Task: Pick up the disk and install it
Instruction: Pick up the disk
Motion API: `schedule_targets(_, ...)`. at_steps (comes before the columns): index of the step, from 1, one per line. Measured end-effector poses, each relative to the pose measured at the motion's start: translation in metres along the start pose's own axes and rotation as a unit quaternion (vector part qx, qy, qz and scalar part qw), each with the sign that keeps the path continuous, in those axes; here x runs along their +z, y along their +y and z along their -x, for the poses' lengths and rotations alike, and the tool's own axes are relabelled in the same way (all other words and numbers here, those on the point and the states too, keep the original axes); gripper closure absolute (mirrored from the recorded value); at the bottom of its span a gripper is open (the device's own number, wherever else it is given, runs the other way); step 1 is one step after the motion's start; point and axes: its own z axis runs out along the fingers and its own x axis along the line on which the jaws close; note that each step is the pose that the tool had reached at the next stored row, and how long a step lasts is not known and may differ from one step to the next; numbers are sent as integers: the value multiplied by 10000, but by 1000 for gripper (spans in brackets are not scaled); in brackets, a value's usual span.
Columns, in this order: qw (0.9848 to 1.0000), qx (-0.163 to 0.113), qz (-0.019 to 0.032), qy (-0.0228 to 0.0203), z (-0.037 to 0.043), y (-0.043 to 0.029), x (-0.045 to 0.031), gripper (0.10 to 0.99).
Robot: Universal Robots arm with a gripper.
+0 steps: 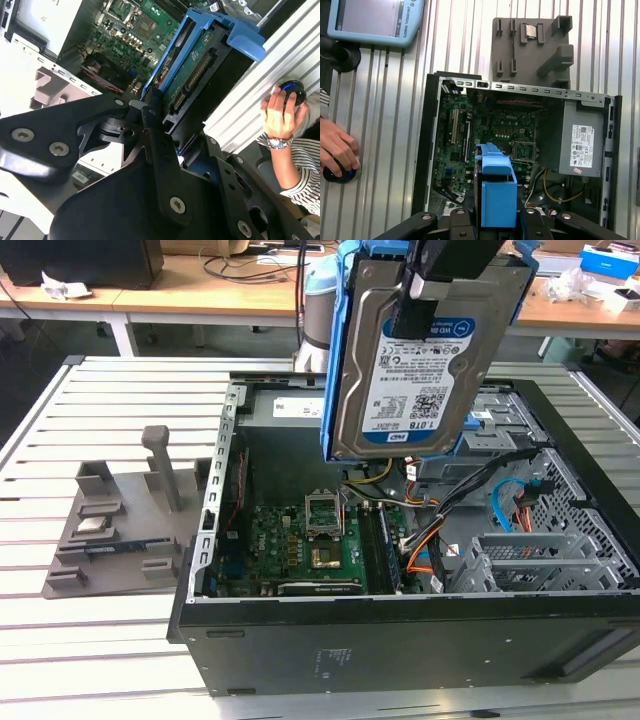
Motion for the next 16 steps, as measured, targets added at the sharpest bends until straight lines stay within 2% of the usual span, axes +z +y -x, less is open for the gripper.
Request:
schedule_targets(1,10000,0,0,0,-38,3,2,722)
schedule_targets(10,10000,0,0,0,-203,15,17,722)
schedule_targets(16,10000,0,0,-1,-278,18,48,722)
